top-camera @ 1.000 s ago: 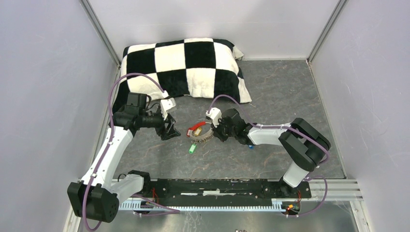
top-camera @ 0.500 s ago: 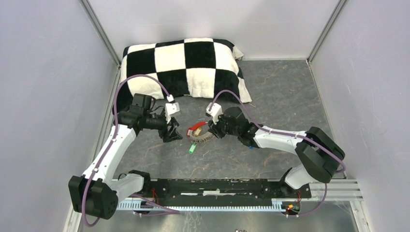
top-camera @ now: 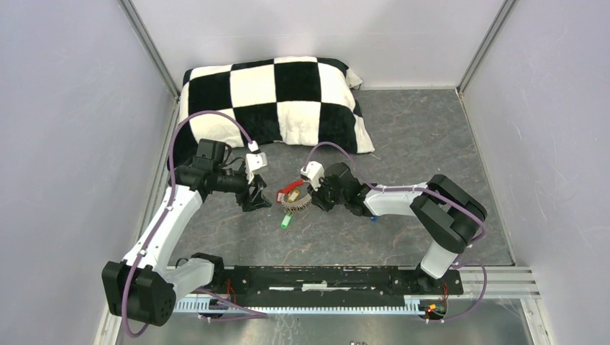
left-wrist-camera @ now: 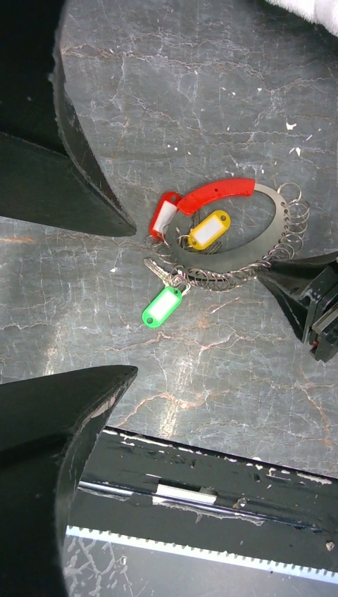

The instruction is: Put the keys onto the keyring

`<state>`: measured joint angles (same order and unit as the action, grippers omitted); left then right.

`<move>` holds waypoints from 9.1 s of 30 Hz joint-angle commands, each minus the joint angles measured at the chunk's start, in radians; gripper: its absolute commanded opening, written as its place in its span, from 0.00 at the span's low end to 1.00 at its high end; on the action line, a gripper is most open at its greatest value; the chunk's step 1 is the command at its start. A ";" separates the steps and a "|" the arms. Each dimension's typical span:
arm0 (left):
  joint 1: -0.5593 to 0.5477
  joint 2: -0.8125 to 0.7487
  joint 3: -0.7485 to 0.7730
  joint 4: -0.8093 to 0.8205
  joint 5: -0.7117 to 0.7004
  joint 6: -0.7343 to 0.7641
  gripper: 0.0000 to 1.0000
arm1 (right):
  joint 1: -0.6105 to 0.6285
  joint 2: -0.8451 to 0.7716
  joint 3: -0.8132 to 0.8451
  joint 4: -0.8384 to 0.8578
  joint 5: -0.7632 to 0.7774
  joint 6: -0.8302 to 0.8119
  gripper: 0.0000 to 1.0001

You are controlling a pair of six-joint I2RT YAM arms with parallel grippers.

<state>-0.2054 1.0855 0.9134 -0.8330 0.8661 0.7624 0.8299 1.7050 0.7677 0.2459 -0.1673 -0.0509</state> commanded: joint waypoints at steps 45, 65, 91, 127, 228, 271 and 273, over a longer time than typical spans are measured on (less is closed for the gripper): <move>-0.237 -0.030 0.153 0.054 0.157 -0.026 0.43 | 0.196 -0.524 0.159 -0.137 -0.028 -0.067 0.00; -0.239 -0.027 0.182 0.050 0.131 -0.080 0.11 | 0.254 -0.533 0.214 -0.180 0.058 -0.093 0.01; -0.250 -0.086 0.148 0.052 0.096 0.022 0.02 | 0.230 -0.599 0.213 -0.201 0.058 -0.009 0.46; -0.251 -0.160 0.185 0.055 0.246 -0.105 0.02 | 0.166 -0.531 0.227 -0.171 0.068 0.109 0.50; -0.252 -0.255 0.076 0.325 0.140 -0.418 0.02 | 0.159 -0.617 0.158 -0.075 -0.347 -0.069 0.42; -0.252 -0.269 0.077 0.217 0.174 -0.362 0.53 | 0.159 -0.618 0.231 -0.193 -0.276 -0.099 0.01; -0.252 -0.268 0.072 0.215 0.173 -0.365 0.53 | 0.160 -0.614 0.234 -0.198 -0.289 -0.098 0.01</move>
<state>-0.4557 0.8265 0.9756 -0.5831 1.0023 0.3763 0.9920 1.1122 0.9482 0.0395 -0.4458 -0.1379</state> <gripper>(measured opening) 0.532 0.014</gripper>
